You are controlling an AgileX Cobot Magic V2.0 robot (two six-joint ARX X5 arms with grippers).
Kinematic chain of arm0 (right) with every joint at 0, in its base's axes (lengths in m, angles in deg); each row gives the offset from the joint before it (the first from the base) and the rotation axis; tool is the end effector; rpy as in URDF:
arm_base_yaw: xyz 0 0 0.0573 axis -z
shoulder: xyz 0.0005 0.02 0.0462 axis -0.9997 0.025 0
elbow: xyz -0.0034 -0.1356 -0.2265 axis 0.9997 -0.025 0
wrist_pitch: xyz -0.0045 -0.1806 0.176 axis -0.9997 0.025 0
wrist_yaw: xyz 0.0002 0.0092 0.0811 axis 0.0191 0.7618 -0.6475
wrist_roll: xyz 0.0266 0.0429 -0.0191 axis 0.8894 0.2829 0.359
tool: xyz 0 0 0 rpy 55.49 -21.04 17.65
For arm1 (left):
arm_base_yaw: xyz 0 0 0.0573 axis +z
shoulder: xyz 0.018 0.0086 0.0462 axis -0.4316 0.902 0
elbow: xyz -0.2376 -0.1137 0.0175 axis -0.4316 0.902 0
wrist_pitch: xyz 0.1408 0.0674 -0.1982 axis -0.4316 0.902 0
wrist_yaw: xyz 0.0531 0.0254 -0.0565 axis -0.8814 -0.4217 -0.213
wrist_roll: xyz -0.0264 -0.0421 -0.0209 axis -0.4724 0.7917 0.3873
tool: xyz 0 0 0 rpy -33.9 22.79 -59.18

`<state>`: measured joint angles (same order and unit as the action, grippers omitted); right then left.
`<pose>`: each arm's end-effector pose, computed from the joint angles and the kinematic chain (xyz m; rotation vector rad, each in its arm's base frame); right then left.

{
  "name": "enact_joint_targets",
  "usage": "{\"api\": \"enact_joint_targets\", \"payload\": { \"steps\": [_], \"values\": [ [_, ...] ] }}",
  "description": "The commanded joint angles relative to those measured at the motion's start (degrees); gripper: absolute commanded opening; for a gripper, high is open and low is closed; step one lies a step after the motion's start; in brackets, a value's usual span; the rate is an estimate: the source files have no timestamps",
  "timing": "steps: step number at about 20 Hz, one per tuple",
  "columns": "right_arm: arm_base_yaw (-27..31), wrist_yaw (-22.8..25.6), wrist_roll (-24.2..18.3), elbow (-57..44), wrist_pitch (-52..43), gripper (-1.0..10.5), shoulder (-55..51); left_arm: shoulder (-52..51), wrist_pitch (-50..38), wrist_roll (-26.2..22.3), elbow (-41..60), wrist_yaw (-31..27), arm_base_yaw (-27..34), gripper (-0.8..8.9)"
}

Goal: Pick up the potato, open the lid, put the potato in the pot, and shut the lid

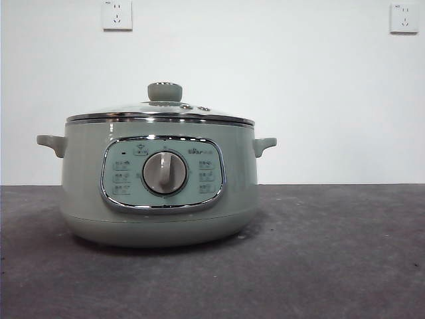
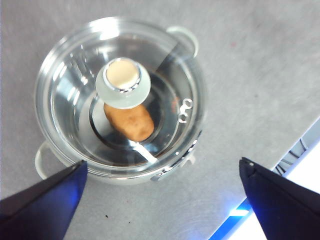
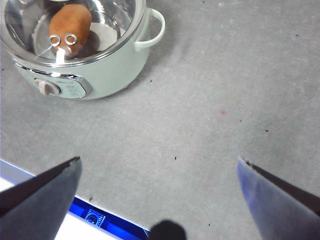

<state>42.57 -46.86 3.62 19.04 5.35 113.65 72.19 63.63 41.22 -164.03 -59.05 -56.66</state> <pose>0.0873 0.0797 0.4108 -0.2396 0.8124 0.4120 0.1794 -0.1126 0.4487 0.2031 0.8531 -0.6438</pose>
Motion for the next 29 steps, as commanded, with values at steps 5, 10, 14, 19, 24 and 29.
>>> {"api": "enact_joint_targets", "payload": {
  "steps": [5, 10, 14, 19, 24, 29],
  "values": [
    [-0.1, -3.4, -2.4, -0.7, 1.4, -0.1, 0.0, -1.0, -0.1, -0.9, 0.3, -1.0, -0.3, -0.08],
    [-0.1, -3.5, -2.4, -0.7, 1.4, 0.0, 0.1, -1.0, -0.2, -0.6, 0.2, -1.2, -0.3, -0.03],
    [-0.1, -3.5, -2.4, -0.7, 1.4, 0.0, 0.1, -1.0, -0.2, -0.6, 0.2, -1.2, -0.3, -0.03],
    [-0.1, -3.5, -2.3, -0.7, 1.4, 0.0, 0.1, -0.7, -0.2, -0.6, 0.2, -1.9, 1.2, -0.03],
    [-0.1, -3.5, -2.4, -0.7, 1.4, 0.0, 0.1, -5.8, -1.4, -6.4, 5.2, -2.3, 4.7, -0.03],
    [-0.1, -3.5, -2.3, -0.7, 1.4, 0.0, 0.4, -26.6, -33.7, -6.0, 42.0, -0.5, 16.1, -0.03]
  ]
}}
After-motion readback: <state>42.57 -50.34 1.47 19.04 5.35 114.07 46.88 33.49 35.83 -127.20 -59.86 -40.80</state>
